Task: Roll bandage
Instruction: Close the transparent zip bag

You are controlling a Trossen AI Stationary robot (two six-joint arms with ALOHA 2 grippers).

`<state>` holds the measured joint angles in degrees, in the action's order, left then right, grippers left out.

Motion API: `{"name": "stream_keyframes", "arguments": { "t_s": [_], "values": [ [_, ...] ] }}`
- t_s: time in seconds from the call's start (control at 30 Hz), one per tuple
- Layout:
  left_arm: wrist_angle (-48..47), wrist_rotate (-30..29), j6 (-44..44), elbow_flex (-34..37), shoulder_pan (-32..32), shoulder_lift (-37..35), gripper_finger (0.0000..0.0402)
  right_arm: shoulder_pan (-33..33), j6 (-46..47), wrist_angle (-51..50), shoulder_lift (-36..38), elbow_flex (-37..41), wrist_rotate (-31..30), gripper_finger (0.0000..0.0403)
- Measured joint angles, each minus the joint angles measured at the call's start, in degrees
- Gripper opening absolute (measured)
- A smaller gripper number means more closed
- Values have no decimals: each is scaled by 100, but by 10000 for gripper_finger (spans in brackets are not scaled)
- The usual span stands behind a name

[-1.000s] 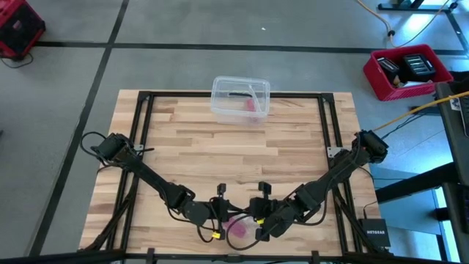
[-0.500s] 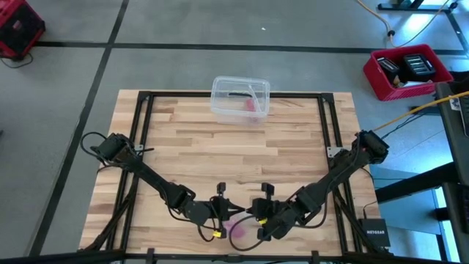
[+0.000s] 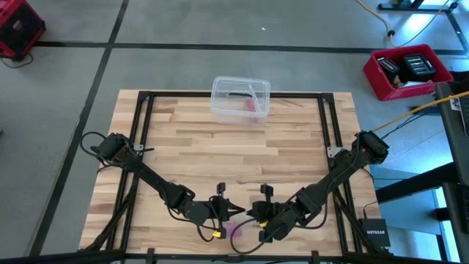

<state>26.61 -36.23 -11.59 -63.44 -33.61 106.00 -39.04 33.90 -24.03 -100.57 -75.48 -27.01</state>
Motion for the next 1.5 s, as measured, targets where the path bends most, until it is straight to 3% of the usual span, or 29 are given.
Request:
{"name": "stream_keyframes", "arguments": {
  "t_s": [0.2, 0.5, 0.73, 0.87, 1.1, 1.3, 1.5],
  "values": [
    [-185, 217, -69, -2, -36, -223, 24, 2, -135, 10, 0, 0, 71, 6],
    [-1077, 737, -502, -293, 133, -180, 123, 4, -272, 2, 0, -2, 110, 3],
    [-1128, 869, -256, -467, 258, -101, 139, 4, -277, 3, 0, -4, 110, 6],
    [-1523, 1314, -465, -461, 346, -101, 139, 6, -309, 8, 0, -4, 110, 4],
    [-1556, 1354, -499, -452, 447, -96, 126, 6, -314, 19, 0, -4, 110, 5],
    [-1467, 1401, -319, -452, 486, -87, 81, 5, -314, 38, 2, -7, 108, 8],
    [-1322, 1429, -126, -448, 493, -87, 8, 8, -314, 39, 2, -7, 101, 24]
  ]
}}
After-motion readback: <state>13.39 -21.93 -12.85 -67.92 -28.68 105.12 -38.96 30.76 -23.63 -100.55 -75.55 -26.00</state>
